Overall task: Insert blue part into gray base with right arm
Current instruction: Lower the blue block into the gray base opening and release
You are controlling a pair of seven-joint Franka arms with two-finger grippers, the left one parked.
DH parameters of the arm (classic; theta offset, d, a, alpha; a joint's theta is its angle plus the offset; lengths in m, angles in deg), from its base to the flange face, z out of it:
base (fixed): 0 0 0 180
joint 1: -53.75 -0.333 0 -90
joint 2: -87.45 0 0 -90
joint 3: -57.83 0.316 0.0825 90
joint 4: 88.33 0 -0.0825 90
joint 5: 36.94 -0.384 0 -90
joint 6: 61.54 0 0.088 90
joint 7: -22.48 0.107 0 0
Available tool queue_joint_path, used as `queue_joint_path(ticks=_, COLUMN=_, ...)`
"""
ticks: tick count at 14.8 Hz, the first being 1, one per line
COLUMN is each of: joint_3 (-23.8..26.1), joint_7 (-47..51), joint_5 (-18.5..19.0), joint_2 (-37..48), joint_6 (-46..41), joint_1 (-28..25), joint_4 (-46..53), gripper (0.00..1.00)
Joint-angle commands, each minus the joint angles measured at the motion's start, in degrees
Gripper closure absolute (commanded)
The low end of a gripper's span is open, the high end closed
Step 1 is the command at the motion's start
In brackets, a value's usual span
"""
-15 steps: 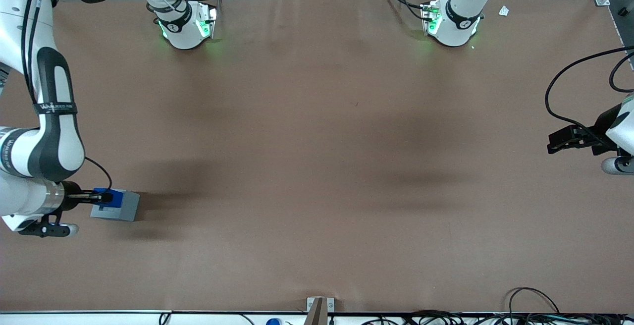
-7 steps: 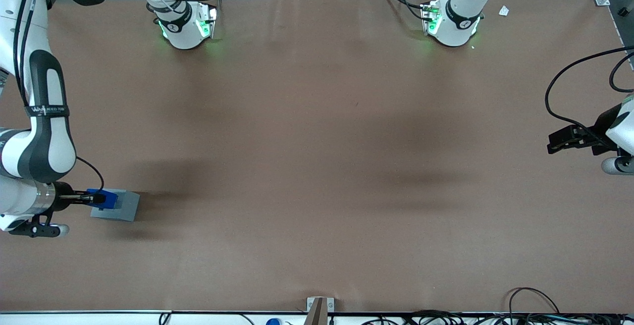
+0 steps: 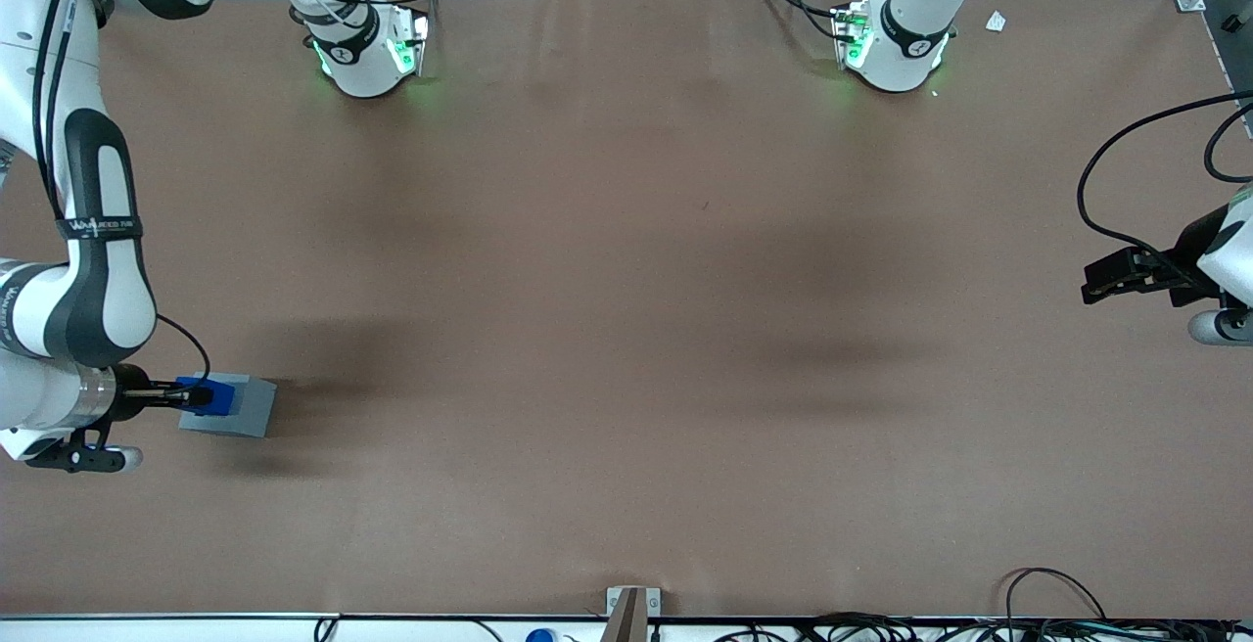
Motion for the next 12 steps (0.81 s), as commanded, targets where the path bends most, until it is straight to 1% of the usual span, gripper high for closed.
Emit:
queue_joint_path(ticks=1, joint_3=0.83, joint_7=-0.46, joint_5=0.20, joint_2=-1.33, joint_6=-0.03, joint_1=1.29, joint_4=1.42, gripper=1.00)
queue_joint_path(ticks=7, joint_3=0.83, joint_7=-0.28, joint_5=0.20, joint_2=-1.86, joint_6=0.41, joint_1=1.46, joint_4=1.77, gripper=1.00)
queue_joint_path(ticks=8, joint_3=0.83, joint_7=-0.19, joint_5=0.20, joint_2=-1.86, joint_6=1.19, joint_1=1.46, joint_4=1.77, gripper=0.95)
queue_joint_path(ticks=10, joint_3=0.74, joint_7=-0.19, joint_5=0.28, joint_2=-2.30, joint_6=2.08, joint_1=1.29, joint_4=1.68, gripper=0.52)
queue_joint_path(ticks=12, joint_3=0.74, joint_7=-0.28, joint_5=0.28, joint_2=-2.30, joint_6=2.17, joint_1=1.29, joint_4=1.51, gripper=0.00)
